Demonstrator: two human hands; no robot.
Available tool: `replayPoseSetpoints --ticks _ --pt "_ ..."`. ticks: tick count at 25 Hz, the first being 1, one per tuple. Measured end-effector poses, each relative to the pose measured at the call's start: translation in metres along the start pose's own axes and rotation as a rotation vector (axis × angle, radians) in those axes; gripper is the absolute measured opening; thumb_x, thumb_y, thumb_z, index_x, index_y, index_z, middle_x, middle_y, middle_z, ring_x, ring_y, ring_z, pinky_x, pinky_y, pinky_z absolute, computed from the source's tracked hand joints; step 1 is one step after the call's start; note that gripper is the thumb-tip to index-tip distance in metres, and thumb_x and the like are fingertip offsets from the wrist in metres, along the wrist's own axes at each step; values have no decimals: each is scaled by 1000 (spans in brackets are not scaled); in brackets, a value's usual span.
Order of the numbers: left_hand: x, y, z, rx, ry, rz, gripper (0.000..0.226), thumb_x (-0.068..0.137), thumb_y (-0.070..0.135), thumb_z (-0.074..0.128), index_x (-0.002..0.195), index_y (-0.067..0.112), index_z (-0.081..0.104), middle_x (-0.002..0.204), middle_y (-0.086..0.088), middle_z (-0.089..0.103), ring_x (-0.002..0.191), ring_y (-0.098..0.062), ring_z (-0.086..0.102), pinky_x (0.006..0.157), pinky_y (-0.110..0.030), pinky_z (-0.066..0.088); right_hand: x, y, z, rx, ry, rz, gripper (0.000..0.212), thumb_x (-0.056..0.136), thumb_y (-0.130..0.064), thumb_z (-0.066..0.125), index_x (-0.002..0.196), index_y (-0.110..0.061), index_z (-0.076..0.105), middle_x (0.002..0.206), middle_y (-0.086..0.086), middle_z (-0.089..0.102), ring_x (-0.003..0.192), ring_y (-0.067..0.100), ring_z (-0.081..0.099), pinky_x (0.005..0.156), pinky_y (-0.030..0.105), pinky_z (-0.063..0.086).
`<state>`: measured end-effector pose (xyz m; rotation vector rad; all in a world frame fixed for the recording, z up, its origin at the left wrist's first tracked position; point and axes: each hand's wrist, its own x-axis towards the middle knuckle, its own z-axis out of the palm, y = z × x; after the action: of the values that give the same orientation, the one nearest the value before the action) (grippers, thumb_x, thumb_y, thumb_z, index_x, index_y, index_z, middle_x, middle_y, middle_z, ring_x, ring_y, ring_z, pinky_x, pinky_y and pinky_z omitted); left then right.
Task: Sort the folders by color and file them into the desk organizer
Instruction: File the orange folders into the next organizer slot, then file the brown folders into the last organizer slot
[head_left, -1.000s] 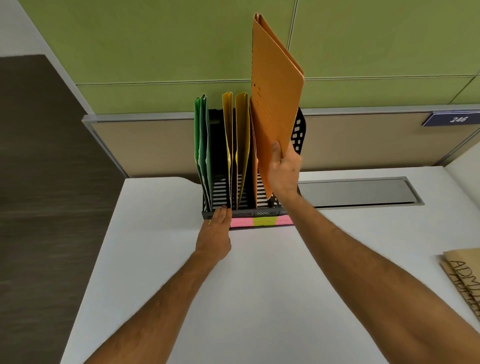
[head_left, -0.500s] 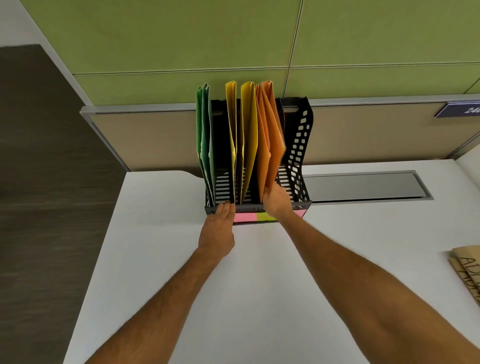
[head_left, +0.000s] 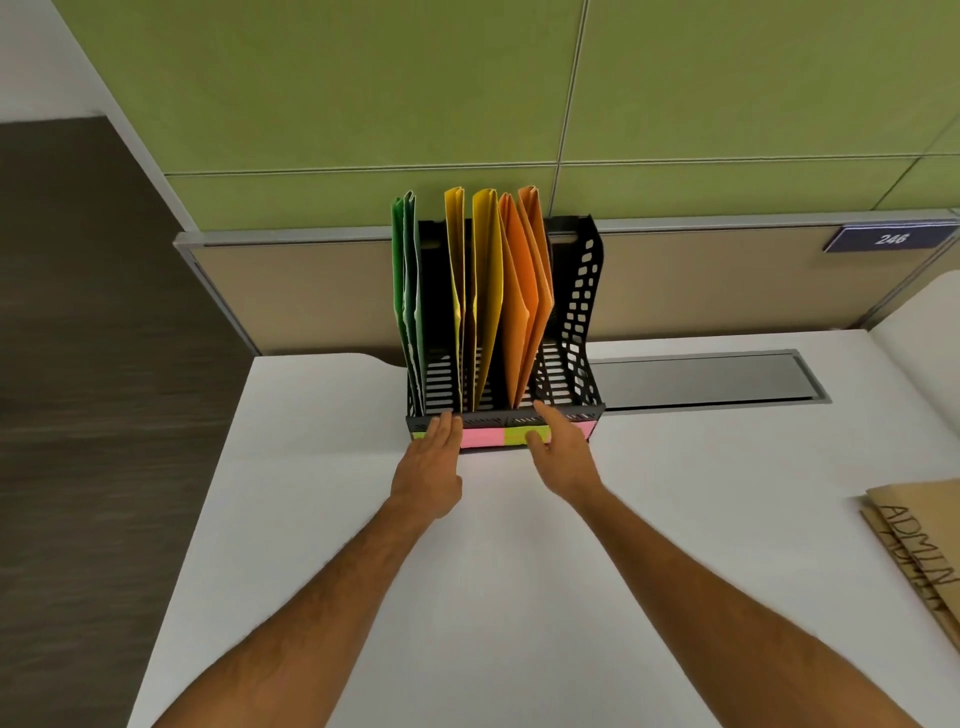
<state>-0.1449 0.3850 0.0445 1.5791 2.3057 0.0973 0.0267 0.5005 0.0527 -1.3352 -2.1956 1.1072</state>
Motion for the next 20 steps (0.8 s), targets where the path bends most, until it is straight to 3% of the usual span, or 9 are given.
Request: replayPoseSetpoints --ticks 3,7,13,20 --pt "-37 15 5 -52 57 13 84 99 24 57 160 19 -1 169 0 -6 155 -20 -2 124 -36 12 -50 20 -8 -111 -31 17 56 103 -28 51 155 -20 31 162 3 32 151 22 26 121 38 24" --pt "-103 41 25 -130 69 4 81 101 30 55 160 22 1 169 0 -5 155 -21 -3 125 -38 14 -123 44 -17 -236 -64 -29 61 105 -36 44 158 -25 17 167 -1 14 155 18 8 124 36 9" --pt "-172 96 66 -271 40 38 79 102 35 51 160 25 -1 168 3 -4 155 -17 -4 125 -36 8 -223 86 -32 -304 -66 -55 66 105 -38 41 159 -22 8 168 -3 7 153 10 -6 122 30 -1" --pt "-209 174 97 -288 35 65 78 102 38 50 160 29 -2 168 5 -4 155 -15 -2 123 -33 4 -283 137 -79 -313 -61 -76 67 105 -36 42 159 -21 6 168 -4 8 149 5 -11 123 31 0"
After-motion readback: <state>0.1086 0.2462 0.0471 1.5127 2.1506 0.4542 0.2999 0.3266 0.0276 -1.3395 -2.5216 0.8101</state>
